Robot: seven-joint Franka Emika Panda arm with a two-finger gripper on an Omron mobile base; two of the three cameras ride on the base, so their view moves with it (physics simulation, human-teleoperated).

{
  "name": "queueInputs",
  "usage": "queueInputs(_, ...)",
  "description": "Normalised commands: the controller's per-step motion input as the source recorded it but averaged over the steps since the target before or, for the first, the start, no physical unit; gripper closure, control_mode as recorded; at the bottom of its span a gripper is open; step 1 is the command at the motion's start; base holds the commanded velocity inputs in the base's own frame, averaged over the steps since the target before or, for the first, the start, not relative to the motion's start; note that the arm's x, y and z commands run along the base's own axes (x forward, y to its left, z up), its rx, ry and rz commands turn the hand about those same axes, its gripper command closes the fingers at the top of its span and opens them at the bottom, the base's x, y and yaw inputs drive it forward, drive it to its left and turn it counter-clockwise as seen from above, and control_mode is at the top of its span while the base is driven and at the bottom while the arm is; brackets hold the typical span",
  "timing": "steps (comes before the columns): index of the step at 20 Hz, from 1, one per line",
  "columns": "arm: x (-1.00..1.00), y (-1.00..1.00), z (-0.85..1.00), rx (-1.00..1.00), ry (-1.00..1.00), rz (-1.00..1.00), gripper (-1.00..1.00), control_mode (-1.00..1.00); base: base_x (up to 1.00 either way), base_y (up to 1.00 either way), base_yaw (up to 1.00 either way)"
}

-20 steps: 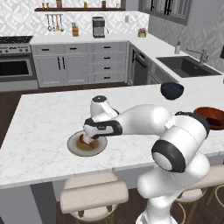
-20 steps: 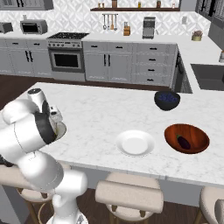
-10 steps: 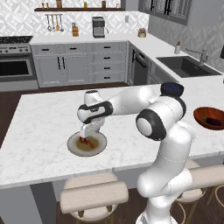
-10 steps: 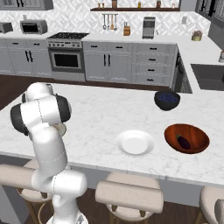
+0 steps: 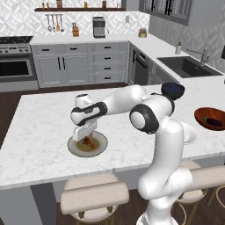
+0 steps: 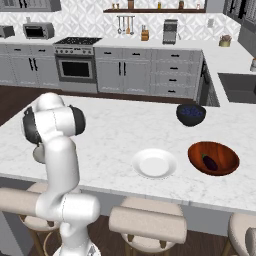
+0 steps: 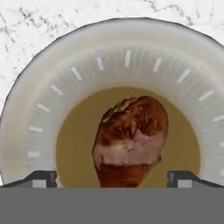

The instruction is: Pick the chicken drumstick and eggplant from their plates and place them in the bowl. Then put the bowl in the fridge.

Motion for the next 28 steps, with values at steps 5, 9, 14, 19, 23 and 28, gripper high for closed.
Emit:
queueInputs(5,0.0,0.0,-0.29,-0.02,0.0,0.0,-1.0,-1.0,0.0,0.0,0.0)
queueInputs(9,0.0,0.0,-0.19,-0.01,0.0,0.0,1.0,-1.0,0.0,0.0,0.0)
queueInputs(14,0.0,-0.12,-0.22,-0.05,0.0,0.0,1.0,-1.0,0.0,0.0,0.0)
queueInputs(19,-0.02,-0.23,-0.05,-0.01,-0.01,0.0,1.0,-1.0,0.0,0.0,0.0)
queueInputs(23,-0.27,-0.6,0.46,0.0,-0.02,-0.02,1.0,-1.0,0.0,0.0,0.0)
queueInputs(28,-0.48,-0.82,0.7,0.0,0.0,-0.04,1.0,-1.0,0.0,0.0,0.0)
